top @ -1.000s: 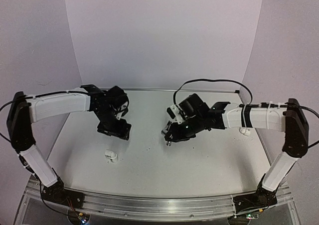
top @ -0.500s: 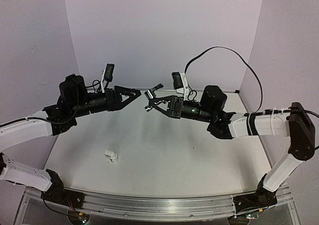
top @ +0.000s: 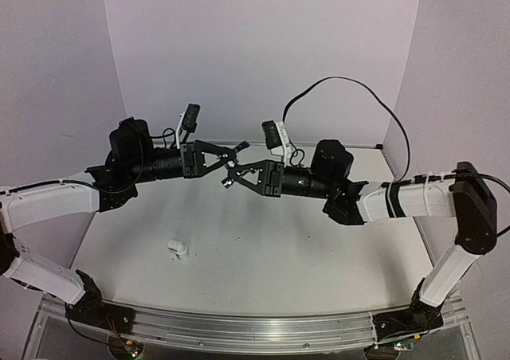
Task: Install the water faucets
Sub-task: Pass from the right arm to the left, then pass from the left arm to the right
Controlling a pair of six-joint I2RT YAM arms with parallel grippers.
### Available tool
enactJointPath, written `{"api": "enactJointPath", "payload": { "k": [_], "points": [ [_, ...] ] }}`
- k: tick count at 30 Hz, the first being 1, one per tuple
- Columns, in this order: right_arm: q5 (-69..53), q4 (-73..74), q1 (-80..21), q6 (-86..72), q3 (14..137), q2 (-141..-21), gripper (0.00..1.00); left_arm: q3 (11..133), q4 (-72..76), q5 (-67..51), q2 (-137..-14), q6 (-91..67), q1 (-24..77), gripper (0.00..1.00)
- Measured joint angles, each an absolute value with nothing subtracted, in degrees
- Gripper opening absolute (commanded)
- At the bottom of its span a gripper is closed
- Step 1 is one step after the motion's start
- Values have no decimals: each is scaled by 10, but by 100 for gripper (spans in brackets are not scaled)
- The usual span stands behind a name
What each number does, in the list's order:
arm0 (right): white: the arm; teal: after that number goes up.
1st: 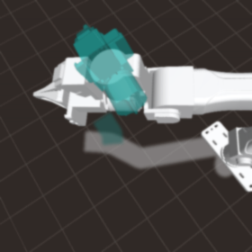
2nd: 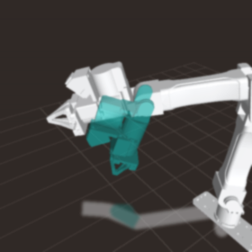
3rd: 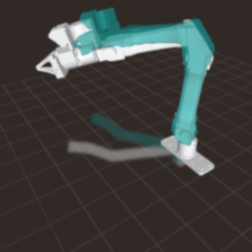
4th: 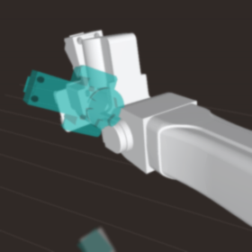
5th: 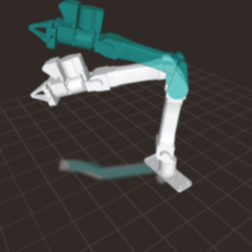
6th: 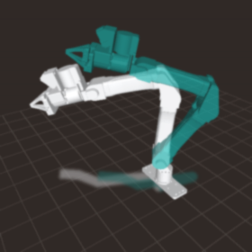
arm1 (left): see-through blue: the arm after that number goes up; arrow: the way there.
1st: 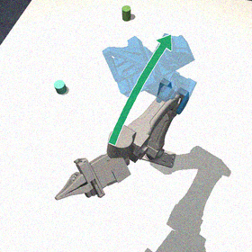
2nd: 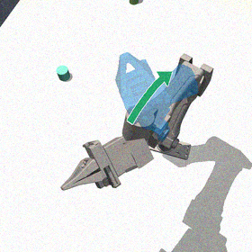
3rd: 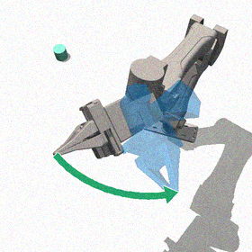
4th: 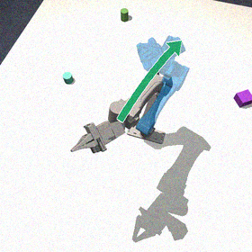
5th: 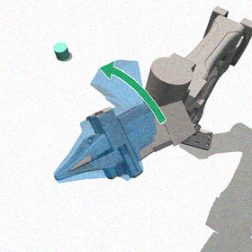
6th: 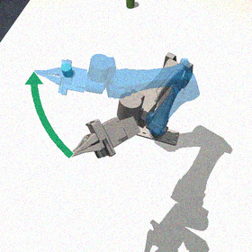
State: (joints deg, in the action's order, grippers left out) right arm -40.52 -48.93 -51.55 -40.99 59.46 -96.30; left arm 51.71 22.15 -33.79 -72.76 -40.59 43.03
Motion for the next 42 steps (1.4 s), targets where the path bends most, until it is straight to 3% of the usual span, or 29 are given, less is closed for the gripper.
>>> {"api": "enactJointPath", "payload": {
  "k": [4, 6, 10, 14, 19, 26, 33, 37, 42],
  "points": [
    [-403, -476, -516, -402, 606, -967, 3, 522, 222, -358, -738, -405, 430, 16],
    [-403, -469, -516, -394, 610, -967, 17, 525, 226, -366, -741, -403, 428, 2],
    [-402, -442, -516, -385, 620, -967, 59, 528, 222, -372, -742, -399, 425, 0],
    [-423, -326, -512, -357, 650, -967, 73, 534, 197, -393, -743, -368, 423, 0],
    [-510, -199, -484, -337, 678, -962, 70, 556, 146, -444, -751, -330, 419, 0],
    [-595, -136, -464, -307, 686, -955, 52, 563, 110, -473, -754, -310, 417, 0],
    [-616, -121, -470, -296, 718, -955, 50, 567, 99, -477, -754, -308, 417, 0],
    [-616, -120, -478, -294, 736, -959, 33, 567, 94, -479, -754, -309, 417, 0],
    [-623, -120, -481, -293, 755, -987, 25, 570, 90, -478, -754, -308, 417, 0]
  ]
}}
